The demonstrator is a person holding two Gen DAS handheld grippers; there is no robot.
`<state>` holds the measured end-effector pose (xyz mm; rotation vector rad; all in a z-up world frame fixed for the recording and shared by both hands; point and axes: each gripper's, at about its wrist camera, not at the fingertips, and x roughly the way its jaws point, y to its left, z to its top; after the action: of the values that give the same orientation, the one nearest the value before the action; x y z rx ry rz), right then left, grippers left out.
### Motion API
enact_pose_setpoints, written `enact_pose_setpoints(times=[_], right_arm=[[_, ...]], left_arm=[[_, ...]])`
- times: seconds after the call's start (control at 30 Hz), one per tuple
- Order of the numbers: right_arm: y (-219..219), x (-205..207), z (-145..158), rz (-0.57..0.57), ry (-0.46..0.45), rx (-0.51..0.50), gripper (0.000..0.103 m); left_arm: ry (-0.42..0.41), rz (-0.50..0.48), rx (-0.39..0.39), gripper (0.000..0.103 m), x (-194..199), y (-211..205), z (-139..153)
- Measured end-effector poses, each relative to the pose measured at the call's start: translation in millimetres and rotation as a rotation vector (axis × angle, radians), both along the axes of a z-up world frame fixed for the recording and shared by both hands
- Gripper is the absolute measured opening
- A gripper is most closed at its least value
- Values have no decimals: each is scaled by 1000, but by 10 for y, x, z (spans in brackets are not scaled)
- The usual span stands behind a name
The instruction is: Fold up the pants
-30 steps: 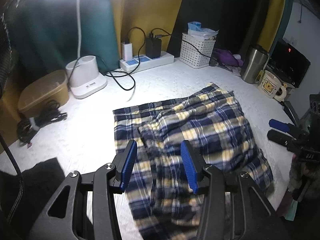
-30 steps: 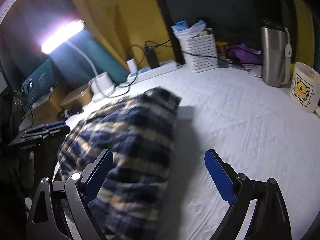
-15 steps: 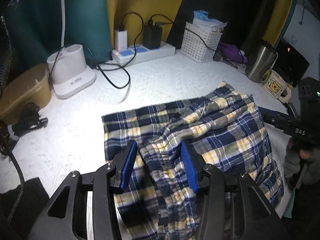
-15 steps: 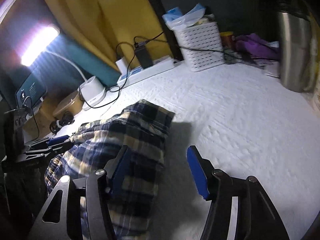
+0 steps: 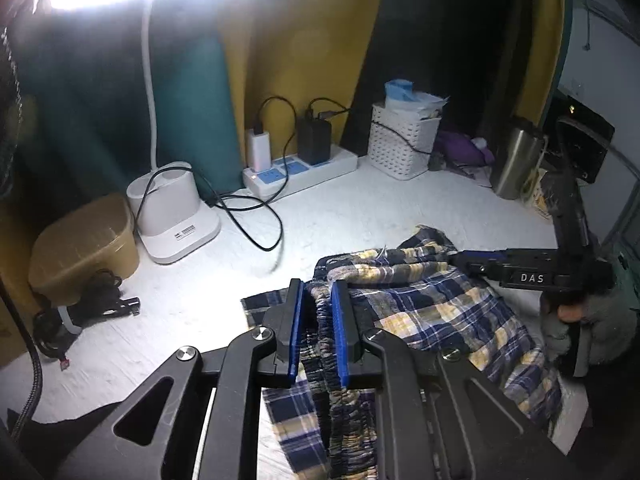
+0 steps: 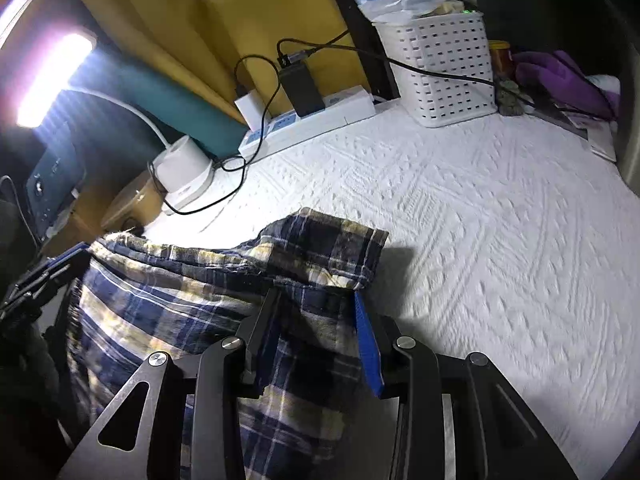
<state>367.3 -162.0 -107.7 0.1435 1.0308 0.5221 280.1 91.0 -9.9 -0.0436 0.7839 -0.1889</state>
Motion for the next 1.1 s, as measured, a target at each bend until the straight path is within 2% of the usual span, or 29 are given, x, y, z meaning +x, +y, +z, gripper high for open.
enact_pose_setpoints(times=[0.13, 0.3, 0.5, 0.63, 0.7, 0.73, 0.8, 0.83, 0.93, 1.1], right_arm=[[75, 44, 10, 28, -39, -65, 34], [152, 170, -95, 54, -38, -109, 34], [211, 321, -106, 72, -40, -146, 34], [69, 306, 37, 22, -64, -134, 35], [-36, 273, 101, -1, -63, -129, 36], [-88, 244, 133, -10, -65, -128, 41], [-203, 153, 202, -28, -74, -122, 86], [-270, 94, 227, -35, -76, -115, 91], [-405, -103, 293, -45, -82, -106, 91], [-475, -489, 350, -25, -93, -151, 90]], left_arm=[[59, 11, -4, 13, 92, 56, -200], [139, 7, -12, 13, 112, 90, -457], [163, 7, -26, 13, 19, 114, -528], [153, 27, -32, 13, -37, 173, -500], [139, 54, -6, 13, -68, 202, -469], [134, 60, -10, 13, -90, 222, -452], [123, 69, -27, 14, -131, 264, -406], [121, 73, -33, 14, -156, 274, -382], [123, 55, -25, 14, -234, 236, -334], [147, 67, -34, 14, -379, 217, -337]])
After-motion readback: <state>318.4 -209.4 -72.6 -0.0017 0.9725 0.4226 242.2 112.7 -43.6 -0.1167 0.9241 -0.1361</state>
